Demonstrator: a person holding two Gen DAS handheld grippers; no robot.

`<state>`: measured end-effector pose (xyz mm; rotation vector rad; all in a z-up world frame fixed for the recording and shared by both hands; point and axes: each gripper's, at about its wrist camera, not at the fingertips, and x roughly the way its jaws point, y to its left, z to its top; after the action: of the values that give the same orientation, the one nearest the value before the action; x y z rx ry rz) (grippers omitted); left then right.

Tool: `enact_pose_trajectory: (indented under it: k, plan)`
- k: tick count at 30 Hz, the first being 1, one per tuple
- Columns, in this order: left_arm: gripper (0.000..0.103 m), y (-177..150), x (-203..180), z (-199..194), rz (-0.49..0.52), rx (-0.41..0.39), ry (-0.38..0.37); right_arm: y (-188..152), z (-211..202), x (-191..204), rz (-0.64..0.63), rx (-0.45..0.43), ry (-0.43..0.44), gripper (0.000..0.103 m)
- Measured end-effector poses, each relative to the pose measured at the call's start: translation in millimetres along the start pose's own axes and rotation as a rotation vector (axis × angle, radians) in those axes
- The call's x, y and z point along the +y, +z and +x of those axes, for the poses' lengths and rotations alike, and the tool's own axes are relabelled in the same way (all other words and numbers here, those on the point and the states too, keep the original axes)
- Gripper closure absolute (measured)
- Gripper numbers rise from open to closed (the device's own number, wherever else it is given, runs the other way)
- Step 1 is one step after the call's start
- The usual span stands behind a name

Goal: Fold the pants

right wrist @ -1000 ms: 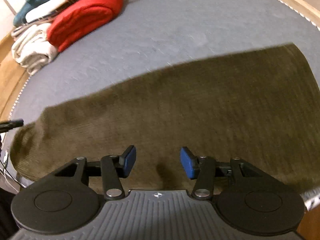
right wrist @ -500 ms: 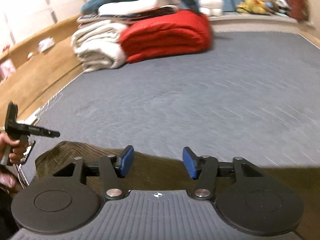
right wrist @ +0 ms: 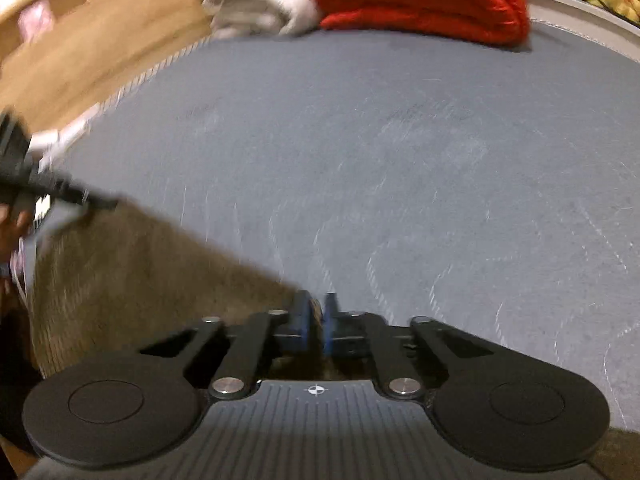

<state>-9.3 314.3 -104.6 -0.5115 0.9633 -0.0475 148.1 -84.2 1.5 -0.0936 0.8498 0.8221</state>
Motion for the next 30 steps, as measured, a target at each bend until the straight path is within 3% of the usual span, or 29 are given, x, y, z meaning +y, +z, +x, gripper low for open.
enact_pose_trajectory:
  k: [4, 10, 11, 14, 16, 17, 19, 20, 21, 23, 25, 27, 30]
  plan:
    - [0.051, -5, -2, -15, 0.074, -0.019, -0.012, 23, -14, -3, 0.106, -0.170, -0.055, 0.103]
    - [0.047, -13, -10, -6, 0.090, 0.012, 0.090, 26, -18, 8, 0.050, -0.162, -0.138, 0.099]
    - [0.046, -13, -18, -9, 0.115, -0.001, 0.120, 24, -21, 14, 0.032, -0.160, -0.115, 0.094]
    - [0.046, -16, -47, -32, 0.260, -0.106, 0.251, 8, -47, 26, -0.077, -0.177, -0.058, 0.066]
    - [0.046, -20, -60, -46, 0.324, -0.159, 0.245, -3, -59, 37, -0.166, -0.160, -0.019, 0.064]
    - [0.046, -23, -65, -51, 0.340, -0.163, 0.201, -9, -61, 39, -0.187, -0.142, -0.007, 0.064]
    - [0.047, -33, -73, -51, 0.389, -0.113, 0.104, -21, -57, 41, -0.215, -0.094, -0.040, 0.066]
    - [0.047, -39, -77, -45, 0.428, -0.070, 0.097, -26, -48, 39, -0.204, -0.054, -0.091, 0.066]
    - [0.048, -47, -81, -37, 0.475, -0.010, 0.112, -27, -34, 35, -0.175, 0.002, -0.151, 0.072]
    - [0.051, -67, -80, -13, 0.562, 0.136, 0.224, -35, -10, 21, -0.090, 0.066, -0.226, 0.073]
    - [0.050, -79, -84, -8, 0.631, 0.148, 0.269, -32, -7, 16, -0.035, 0.037, -0.229, 0.073]
    - [0.050, -78, -91, -13, 0.610, 0.156, 0.303, -23, -7, 11, 0.036, 0.041, -0.238, 0.073]
    - [0.050, -86, -105, -22, 0.670, 0.137, 0.345, -22, -7, 13, 0.073, 0.044, -0.241, 0.073]
